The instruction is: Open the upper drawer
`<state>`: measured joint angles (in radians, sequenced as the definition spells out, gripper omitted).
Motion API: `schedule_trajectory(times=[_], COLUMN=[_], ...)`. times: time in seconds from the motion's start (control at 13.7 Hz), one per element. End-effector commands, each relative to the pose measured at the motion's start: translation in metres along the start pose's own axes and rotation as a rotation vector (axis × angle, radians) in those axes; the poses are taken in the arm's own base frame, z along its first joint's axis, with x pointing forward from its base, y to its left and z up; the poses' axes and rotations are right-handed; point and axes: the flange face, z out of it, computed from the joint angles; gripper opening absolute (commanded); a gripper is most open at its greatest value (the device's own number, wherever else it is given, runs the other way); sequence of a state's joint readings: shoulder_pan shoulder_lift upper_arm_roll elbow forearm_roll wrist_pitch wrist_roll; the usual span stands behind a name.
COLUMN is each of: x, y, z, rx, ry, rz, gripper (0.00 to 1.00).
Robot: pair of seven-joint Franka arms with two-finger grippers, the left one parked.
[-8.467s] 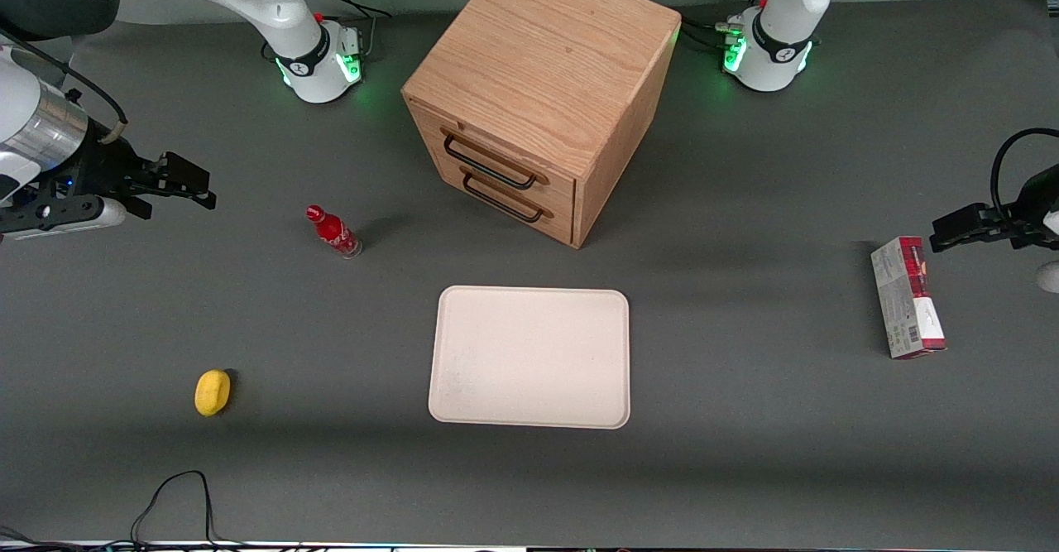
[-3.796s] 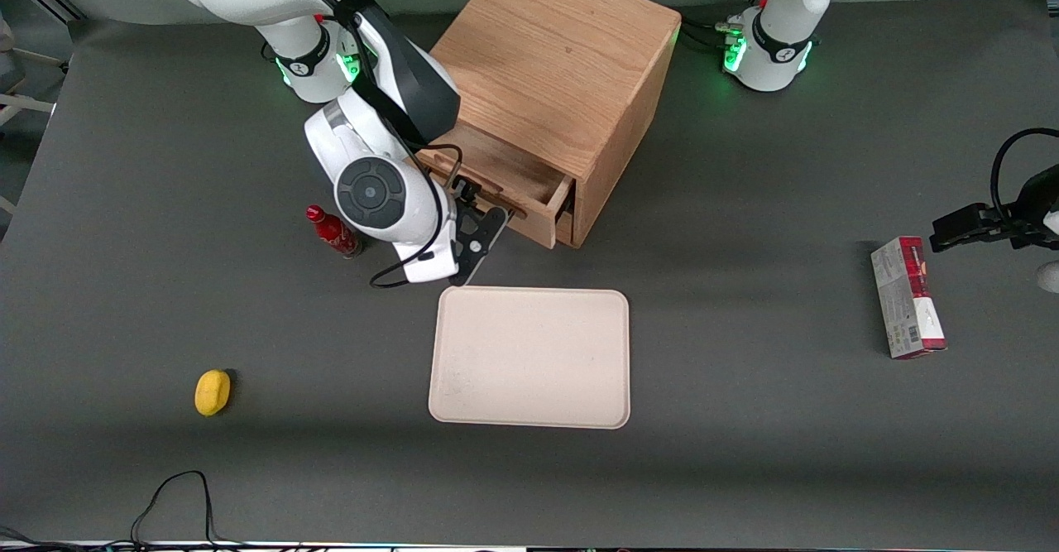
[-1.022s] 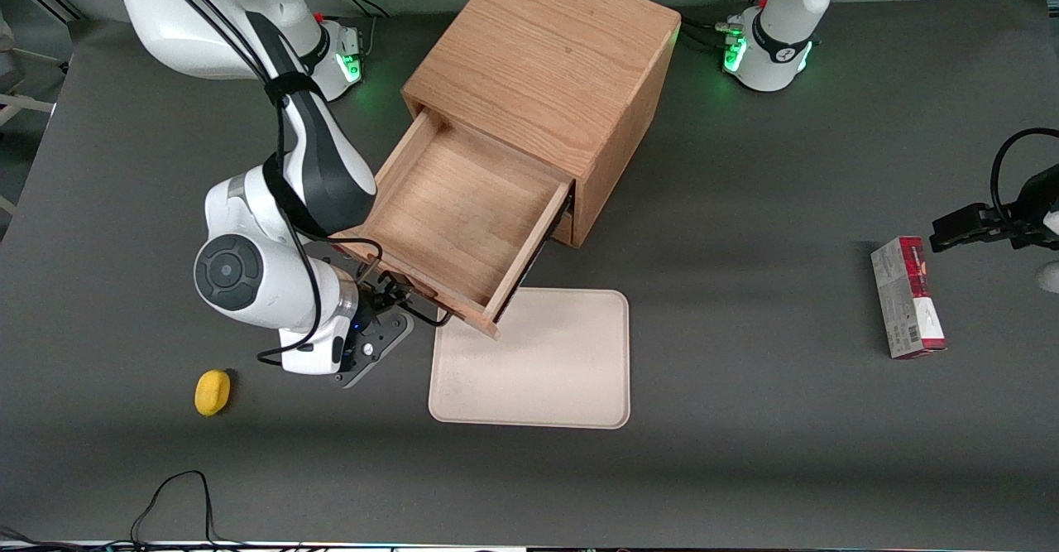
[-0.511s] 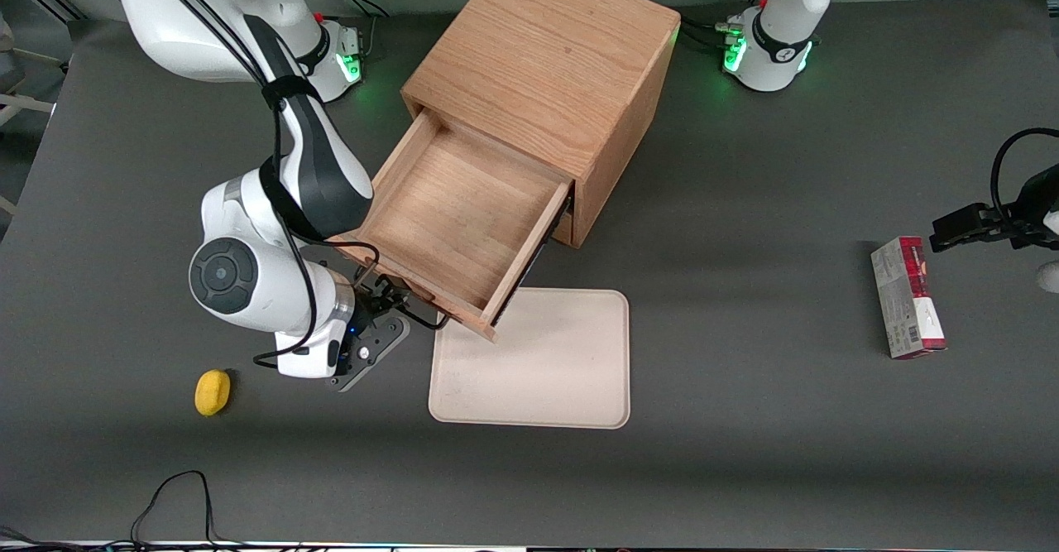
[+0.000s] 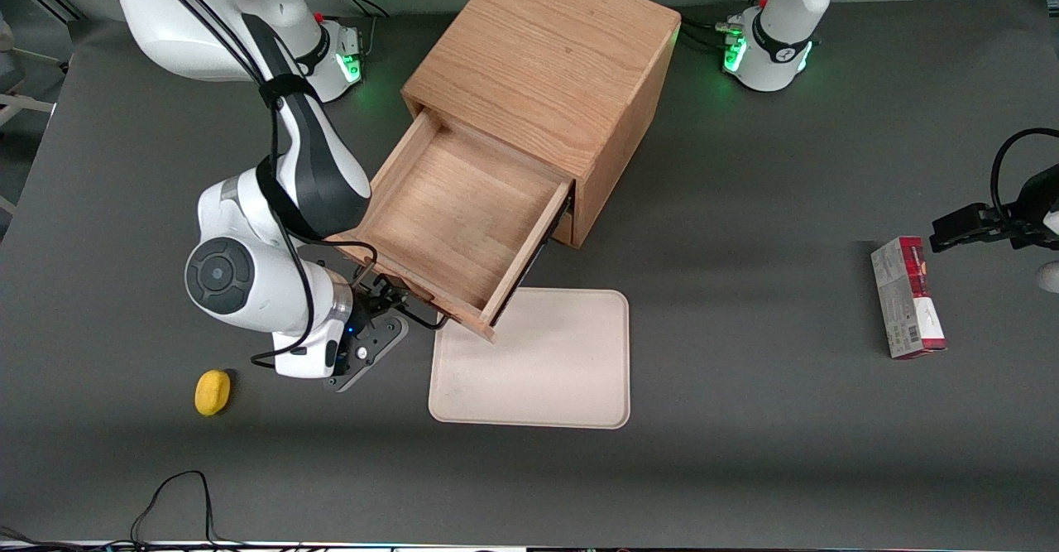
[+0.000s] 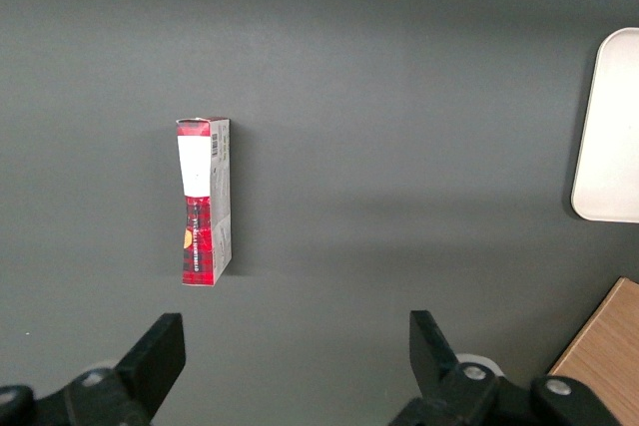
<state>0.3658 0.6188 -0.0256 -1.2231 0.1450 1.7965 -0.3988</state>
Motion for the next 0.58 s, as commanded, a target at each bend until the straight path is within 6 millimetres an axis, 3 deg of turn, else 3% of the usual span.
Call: schedule_trajectory(times=[0.0,0.22,0.44,0.51], x=[-0.004,-0.016,-0.052,-0.071], y=[-0.002,0.007,0.019,0.025], z=[-0.029,-0.037,-0.085,-0.089], rx=[0.019,0.040,0.020,0.000], ry=[-0.029,-0.079,-0.114,-0.141], rz=[-0.018,-0.004,-0.009,-0.006], gripper=[1.00,1.00,1.00,1.00])
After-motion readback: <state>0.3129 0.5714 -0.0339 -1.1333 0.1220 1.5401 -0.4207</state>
